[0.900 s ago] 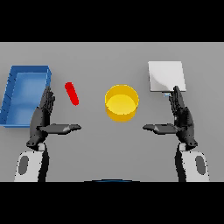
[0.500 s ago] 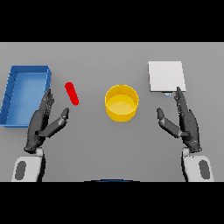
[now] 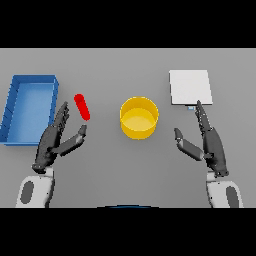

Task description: Pick up the red beaker and tilt it to pour out 1 green nut into yellow bowl. Pick up the yellow bowl and place it on the metallic measuring scale.

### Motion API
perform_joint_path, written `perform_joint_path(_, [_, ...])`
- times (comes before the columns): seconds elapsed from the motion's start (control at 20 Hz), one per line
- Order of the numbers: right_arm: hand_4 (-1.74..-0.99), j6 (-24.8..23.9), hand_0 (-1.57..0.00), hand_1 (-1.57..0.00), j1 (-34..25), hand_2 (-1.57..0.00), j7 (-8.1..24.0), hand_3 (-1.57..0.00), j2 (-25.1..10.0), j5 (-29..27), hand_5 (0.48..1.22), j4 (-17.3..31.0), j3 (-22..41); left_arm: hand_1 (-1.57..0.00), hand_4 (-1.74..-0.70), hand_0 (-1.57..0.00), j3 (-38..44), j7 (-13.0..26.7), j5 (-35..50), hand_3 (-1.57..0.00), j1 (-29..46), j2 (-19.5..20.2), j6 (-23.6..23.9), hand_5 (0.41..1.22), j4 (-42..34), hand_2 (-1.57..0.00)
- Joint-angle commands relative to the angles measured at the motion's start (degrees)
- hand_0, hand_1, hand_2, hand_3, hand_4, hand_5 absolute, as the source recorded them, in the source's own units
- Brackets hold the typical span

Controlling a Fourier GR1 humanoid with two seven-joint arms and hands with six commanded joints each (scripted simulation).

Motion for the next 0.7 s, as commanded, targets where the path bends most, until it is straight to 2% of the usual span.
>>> perform_joint_path(0.0, [-1.28, 0.11, 0.0, 0.0, -0.05, 0.0, -0.58, 0.0, 0.08, -0.14, 0.679, 0.4, -0.05, 0.0, -1.33, 0.0, 0.45, 0.16, 0.11, 0.0, -2.15, -0.38, 0.17, 0.713, 2.23, 0.0])
perform_joint_path(0.25, [-1.312, 0.11, 0.0, 0.0, 0.72, 0.0, -0.51, 0.0, 0.04, -1.01, 0.681, -0.92, -0.58, 0.0, -1.38, 0.0, 2.52, -1.18, -0.19, 0.0, -9.03, -0.12, 0.35, 0.739, 10.94, 0.0])
perform_joint_path(0.65, [-1.338, -0.02, 0.0, 0.0, 0.55, 0.0, 0.77, 0.0, 0.37, -1.21, 0.688, -0.19, -0.79, 0.0, -1.33, 0.0, 6.28, -4.49, -0.01, 0.0, -18.26, -0.47, 1.18, 0.714, 25.73, 0.0])
